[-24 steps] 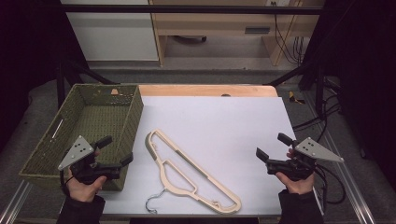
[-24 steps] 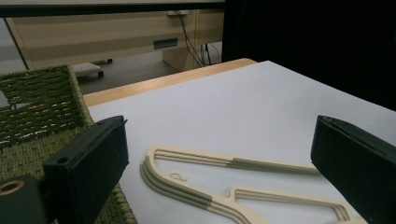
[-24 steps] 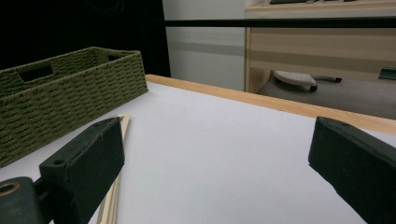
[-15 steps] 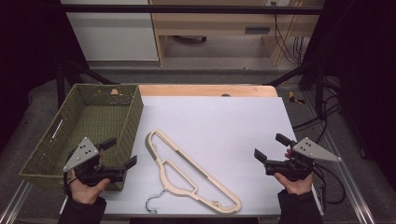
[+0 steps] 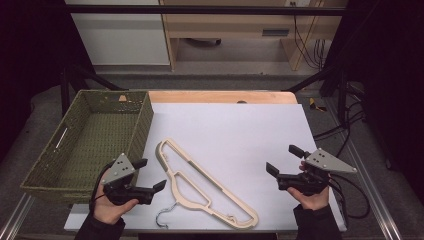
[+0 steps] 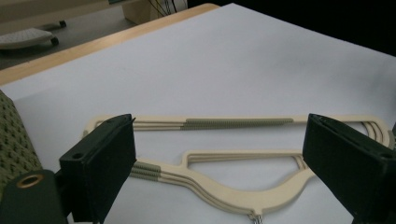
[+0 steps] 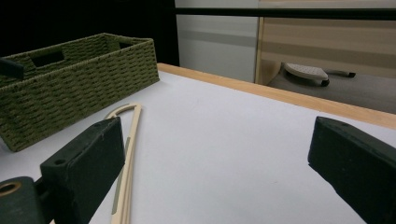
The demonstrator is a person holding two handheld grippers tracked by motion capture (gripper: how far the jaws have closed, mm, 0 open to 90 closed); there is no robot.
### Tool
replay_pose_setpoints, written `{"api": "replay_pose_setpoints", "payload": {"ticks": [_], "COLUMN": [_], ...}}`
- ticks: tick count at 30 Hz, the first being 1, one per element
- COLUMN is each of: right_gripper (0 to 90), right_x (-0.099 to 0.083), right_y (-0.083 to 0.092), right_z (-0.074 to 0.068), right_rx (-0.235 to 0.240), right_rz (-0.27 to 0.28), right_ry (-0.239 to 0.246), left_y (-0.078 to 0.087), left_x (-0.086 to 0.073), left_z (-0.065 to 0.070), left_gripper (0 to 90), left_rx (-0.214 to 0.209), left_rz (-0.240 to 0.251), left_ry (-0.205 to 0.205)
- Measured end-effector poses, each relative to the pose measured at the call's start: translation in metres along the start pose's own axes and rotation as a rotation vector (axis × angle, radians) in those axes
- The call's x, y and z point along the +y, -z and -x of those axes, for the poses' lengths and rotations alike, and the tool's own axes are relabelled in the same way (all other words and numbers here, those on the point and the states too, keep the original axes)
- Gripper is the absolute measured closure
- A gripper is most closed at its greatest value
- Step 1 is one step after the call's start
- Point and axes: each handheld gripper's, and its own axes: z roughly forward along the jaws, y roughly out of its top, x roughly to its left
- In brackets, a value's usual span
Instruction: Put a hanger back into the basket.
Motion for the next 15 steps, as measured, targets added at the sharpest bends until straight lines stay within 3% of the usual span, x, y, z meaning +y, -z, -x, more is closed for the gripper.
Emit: {"api": "replay_pose_setpoints", "payload": {"ticks": [5, 15], "right_gripper": [4.2, 4.2], "right_x": [0.0, -0.001], "right_y": [0.0, -0.004], "right_z": [-0.002, -0.006], "right_rx": [0.006, 0.013], "right_rz": [0.0, -0.018], "right_ry": [0.005, 0.005], "left_y": [-0.008, -0.029], "left_x": [-0.006, -0.037], "left_z": [0.007, 0.021], "left_gripper": [12.7, 21.8], "left_rx": [-0.002, -0.008], "left_rz": [-0.041, -0.14], "left_ry": [0.02, 0.04]}}
